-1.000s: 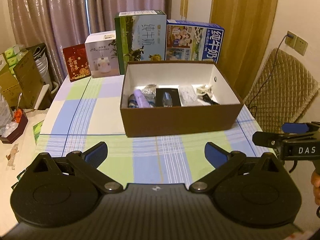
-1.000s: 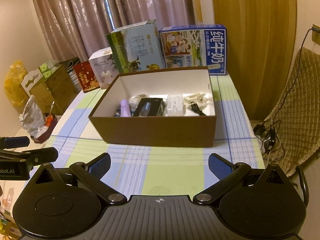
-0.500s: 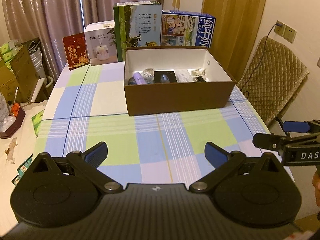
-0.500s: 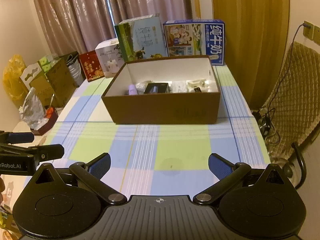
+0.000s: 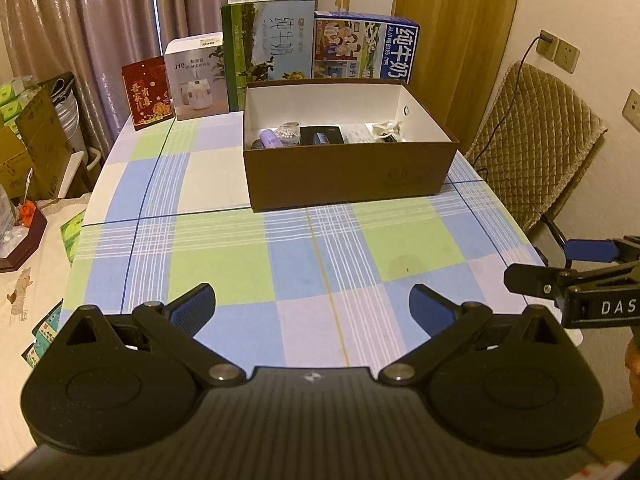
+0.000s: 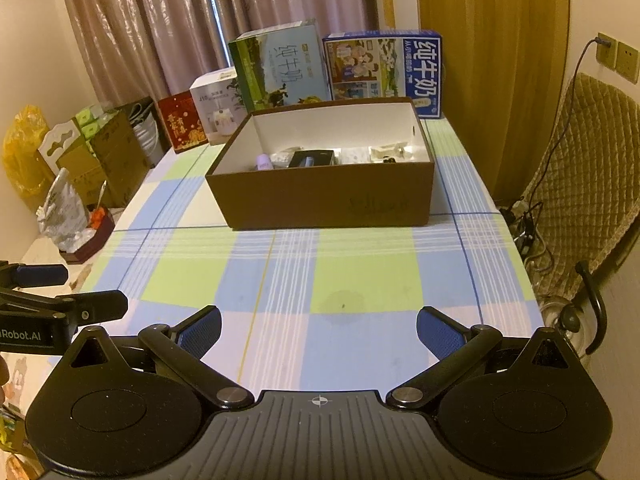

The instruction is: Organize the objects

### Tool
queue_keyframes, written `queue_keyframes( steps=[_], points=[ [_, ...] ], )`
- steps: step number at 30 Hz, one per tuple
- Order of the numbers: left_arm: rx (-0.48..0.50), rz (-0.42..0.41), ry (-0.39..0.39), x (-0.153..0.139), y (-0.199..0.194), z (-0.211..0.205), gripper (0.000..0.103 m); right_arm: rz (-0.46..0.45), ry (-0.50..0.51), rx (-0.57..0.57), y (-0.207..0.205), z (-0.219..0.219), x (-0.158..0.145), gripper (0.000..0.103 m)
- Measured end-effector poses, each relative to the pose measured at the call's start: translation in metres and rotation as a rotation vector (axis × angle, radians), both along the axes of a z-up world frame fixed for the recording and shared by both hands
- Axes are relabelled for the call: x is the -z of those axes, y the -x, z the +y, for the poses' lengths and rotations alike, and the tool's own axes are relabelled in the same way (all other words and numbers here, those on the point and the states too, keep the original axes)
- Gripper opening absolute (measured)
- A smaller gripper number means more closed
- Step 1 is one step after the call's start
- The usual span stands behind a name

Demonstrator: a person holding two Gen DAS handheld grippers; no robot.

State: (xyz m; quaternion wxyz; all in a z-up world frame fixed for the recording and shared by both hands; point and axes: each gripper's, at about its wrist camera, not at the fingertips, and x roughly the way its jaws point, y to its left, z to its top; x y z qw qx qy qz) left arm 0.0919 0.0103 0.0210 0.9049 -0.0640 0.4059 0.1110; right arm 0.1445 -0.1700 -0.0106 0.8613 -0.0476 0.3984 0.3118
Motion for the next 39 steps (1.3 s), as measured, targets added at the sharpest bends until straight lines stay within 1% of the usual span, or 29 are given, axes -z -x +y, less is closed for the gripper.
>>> queue_keyframes(
  steps=[31, 39],
  points=[
    [-0.019, 0.004, 0.008, 0.0053, -0.0079, -0.0041, 0.102, 0.005, 0.018, -0.007, -0.0045, -0.0028, 0.0023, 0.101],
    [-0.019, 0.0, -0.001, 0.0056, -0.0084, -0.0051, 0.102, 0.006, 0.019, -0.008, -0.0069, -0.0047, 0.0043, 0.101]
  ],
)
